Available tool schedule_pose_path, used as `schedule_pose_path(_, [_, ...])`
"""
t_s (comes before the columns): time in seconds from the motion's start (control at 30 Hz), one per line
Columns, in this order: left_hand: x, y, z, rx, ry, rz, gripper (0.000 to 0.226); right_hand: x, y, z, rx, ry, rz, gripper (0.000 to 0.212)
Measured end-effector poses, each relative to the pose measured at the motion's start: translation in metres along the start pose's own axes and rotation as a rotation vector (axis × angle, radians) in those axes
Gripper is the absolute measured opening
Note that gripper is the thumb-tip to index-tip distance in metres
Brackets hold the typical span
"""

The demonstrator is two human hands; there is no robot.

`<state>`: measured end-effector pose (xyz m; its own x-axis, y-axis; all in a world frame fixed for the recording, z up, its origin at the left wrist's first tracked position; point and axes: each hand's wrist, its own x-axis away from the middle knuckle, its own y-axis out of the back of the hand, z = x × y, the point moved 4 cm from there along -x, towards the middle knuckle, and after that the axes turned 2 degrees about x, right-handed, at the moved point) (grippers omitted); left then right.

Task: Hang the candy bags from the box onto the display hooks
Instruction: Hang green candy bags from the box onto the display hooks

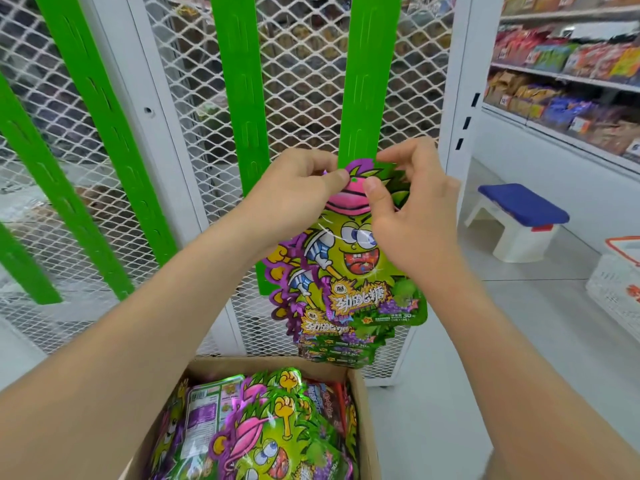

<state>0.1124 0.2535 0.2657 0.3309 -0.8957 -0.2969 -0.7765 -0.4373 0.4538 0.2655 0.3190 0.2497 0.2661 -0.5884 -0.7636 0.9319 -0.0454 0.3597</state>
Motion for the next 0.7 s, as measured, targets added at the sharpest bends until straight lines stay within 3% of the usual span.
schedule_pose_path(0.17, [0.003,0.003,0.003,-0.122,-0.086,-0.003,0.019,0.011,-0.004,-0.010,0.008,-0.067,0.113,0.028])
schedule_pose_path(0.27, [0.009,0.005,0.006,-0.307,-0.215,-0.047,0.008,0.019,0.000,-0.011,0.088,-0.029,0.034,0.030])
schedule_pose_path(0.33, [0.023,0.007,0.013,-0.408,-0.287,-0.111,0.029,0.028,0.005,-0.004,0.170,0.060,-0.067,0.033])
schedule_pose_path(0.4, [0.044,0.011,0.024,-0.460,-0.397,-0.222,0.038,0.041,0.003,0.006,0.145,0.140,-0.052,0.031])
schedule_pose_path(0.5, [0.078,0.011,0.068,-0.489,-0.433,-0.258,0.025,0.071,-0.024,0.017,0.029,0.112,0.353,0.018])
schedule_pose_path(0.6, [0.112,-0.009,0.159,-0.501,-0.120,0.080,0.017,0.116,-0.062,0.015,0.160,0.171,0.926,0.014])
schedule_pose_path(0.7, [0.154,-0.037,0.254,-0.670,0.196,0.467,0.009,0.155,-0.086,0.008,0.321,0.185,1.238,0.018])
